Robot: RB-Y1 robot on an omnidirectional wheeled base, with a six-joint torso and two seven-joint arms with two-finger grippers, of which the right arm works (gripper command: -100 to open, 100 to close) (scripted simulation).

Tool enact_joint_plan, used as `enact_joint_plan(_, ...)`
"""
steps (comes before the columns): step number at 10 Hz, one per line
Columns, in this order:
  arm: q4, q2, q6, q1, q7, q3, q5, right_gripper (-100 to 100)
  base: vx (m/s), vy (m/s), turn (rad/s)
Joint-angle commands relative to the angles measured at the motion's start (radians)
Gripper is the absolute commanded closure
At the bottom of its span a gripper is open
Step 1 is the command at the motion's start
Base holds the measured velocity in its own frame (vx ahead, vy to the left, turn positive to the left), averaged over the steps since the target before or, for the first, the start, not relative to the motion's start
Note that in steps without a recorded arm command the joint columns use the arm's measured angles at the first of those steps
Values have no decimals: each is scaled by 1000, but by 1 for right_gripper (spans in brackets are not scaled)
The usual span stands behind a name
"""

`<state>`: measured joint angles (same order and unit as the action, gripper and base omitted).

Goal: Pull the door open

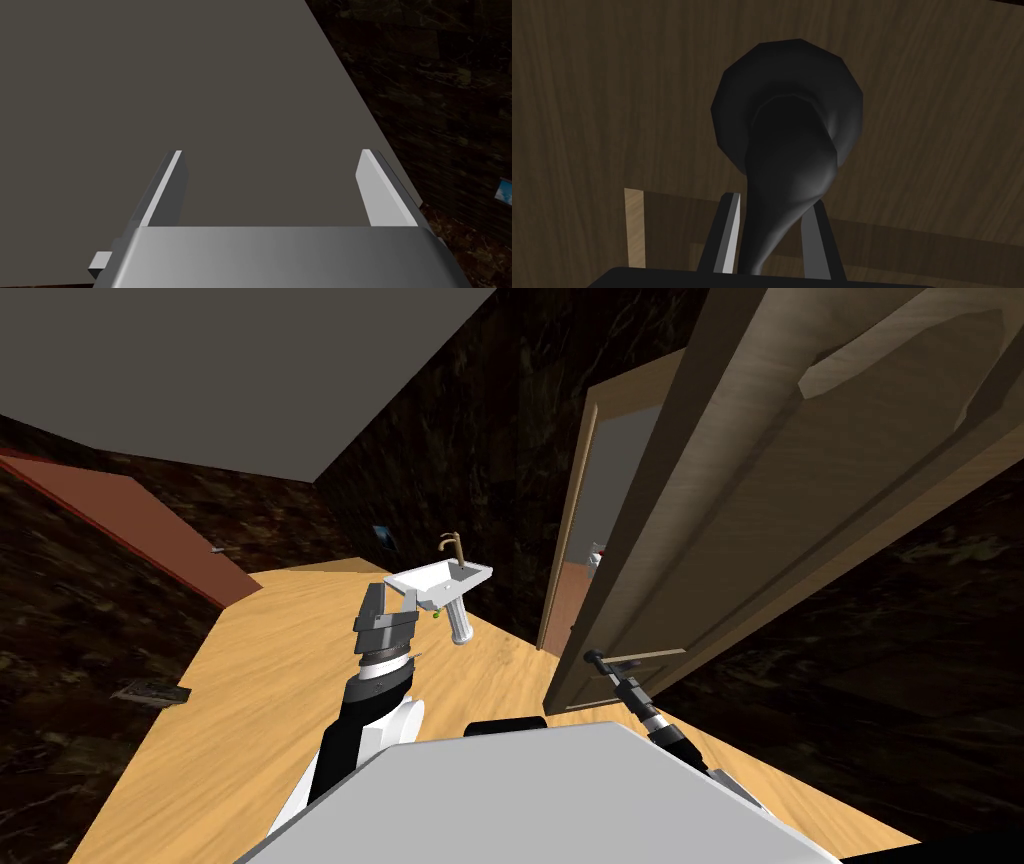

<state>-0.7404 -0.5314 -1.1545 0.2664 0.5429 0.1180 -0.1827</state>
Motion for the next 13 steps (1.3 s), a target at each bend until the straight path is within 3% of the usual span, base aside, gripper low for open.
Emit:
enact_joint_plan(1,8,-4,-10,-2,2,5,-5,100,-221,-63,205)
enact_joint_plan(13,55,-10,-54,-19,16,16,-35,100,-193,-73,143)
